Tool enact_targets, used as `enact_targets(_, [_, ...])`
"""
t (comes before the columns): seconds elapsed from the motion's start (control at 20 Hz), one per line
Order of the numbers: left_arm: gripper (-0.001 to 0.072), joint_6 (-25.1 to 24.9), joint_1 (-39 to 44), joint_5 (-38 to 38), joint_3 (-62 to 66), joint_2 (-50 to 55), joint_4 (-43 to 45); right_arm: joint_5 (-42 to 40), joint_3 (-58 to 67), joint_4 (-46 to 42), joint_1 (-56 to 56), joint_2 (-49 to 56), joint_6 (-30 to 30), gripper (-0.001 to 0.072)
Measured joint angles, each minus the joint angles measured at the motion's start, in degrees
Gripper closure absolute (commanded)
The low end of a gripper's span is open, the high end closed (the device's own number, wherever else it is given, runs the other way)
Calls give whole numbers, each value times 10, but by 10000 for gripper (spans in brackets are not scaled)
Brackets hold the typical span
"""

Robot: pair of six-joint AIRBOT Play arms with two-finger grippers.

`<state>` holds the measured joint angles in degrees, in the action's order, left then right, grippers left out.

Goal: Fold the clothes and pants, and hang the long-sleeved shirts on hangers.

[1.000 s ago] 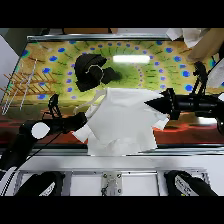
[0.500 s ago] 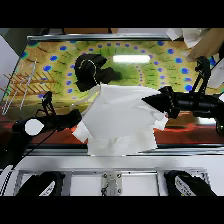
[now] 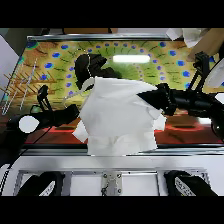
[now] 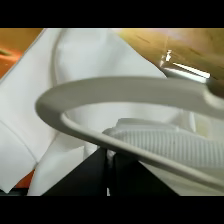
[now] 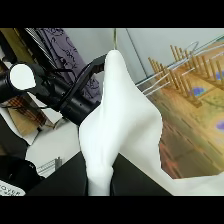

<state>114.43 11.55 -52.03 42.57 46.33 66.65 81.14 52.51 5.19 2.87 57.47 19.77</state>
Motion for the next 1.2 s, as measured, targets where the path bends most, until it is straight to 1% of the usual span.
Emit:
enact_targets(0.2, [689, -17, -52, -22, 1, 0, 5, 2, 0, 9, -1, -2, 4, 683])
enact_targets(0.55, [689, -65, -162, -49, 2, 0, 7, 12, 0, 9, -1, -4, 12, 684])
enact_targets(0.7, [689, -83, -192, -60, 4, 0, 7, 14, 0, -2, -2, -4, 13, 684])
enact_targets(0.8, [689, -98, -202, -64, 17, 0, 10, 14, 0, -14, -1, -4, 11, 684])
enact_targets(1.0, [690, -130, -204, -86, 97, 1, 19, 39, -25, -30, 7, -1, -29, 684])
enact_targets(1.2, [690, -161, -167, -129, 217, 15, 24, 56, -96, -20, 31, 7, -82, 684])
